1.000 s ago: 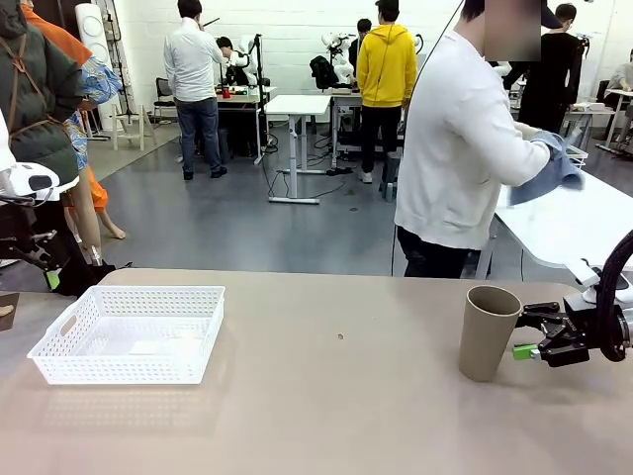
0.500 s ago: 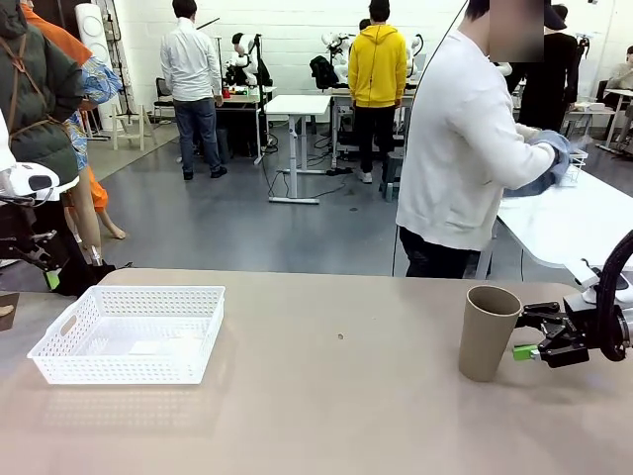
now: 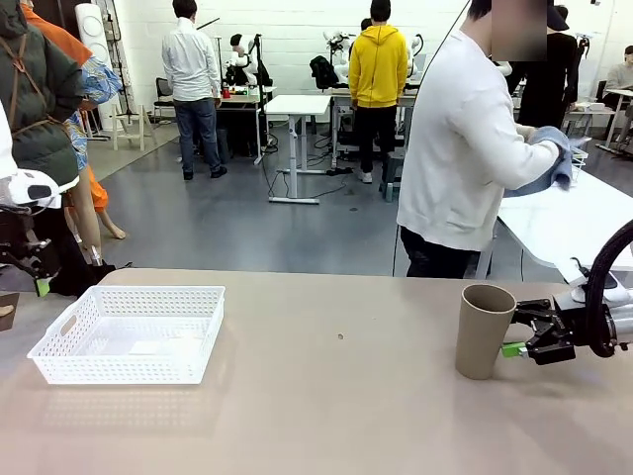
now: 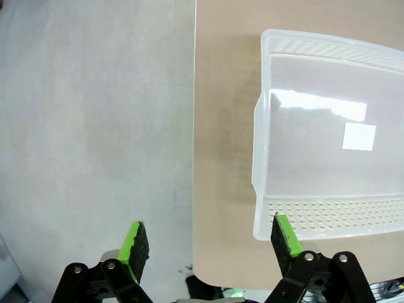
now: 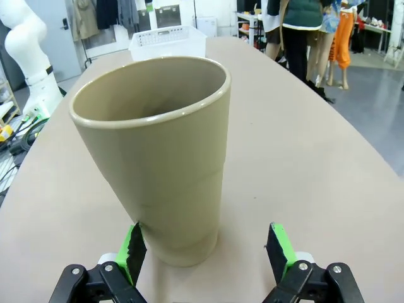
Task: Clean and organize the cups into the basket.
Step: Pick up the Organizing basket and move it to the center of the table, then pick up the Reusable plastic cup from the right side of the table and place it inside the Organizing basket.
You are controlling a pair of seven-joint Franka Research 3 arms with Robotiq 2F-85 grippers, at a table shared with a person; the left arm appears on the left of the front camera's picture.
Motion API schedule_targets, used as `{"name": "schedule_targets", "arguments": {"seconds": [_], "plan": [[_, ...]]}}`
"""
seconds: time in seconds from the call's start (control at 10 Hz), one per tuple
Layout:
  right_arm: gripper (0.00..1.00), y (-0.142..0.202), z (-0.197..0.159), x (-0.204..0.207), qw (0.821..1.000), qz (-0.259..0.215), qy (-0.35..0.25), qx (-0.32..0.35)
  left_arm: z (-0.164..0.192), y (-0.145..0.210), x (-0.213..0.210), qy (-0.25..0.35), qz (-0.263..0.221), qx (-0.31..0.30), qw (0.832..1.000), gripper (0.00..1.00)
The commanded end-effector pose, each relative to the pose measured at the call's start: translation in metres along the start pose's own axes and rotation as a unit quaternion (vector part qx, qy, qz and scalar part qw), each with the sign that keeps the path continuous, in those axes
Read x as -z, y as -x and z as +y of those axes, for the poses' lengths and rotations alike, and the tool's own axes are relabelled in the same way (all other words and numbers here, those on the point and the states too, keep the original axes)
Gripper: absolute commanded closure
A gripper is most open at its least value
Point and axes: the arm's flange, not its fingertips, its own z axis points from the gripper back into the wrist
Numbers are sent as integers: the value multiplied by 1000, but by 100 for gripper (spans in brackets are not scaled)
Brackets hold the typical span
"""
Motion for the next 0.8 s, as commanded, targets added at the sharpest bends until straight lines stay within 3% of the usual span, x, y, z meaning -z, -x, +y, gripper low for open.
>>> {"name": "schedule_targets", "arguments": {"seconds": [0.0, 0.7], "plan": [[0, 5, -10, 15, 1000, -11, 9, -8, -14, -8, 12, -48, -2, 12, 999, 0], [0, 8, -5, 31, 998, -33, -47, -14, -21, -26, 33, -73, 42, 6, 996, 0]]}}
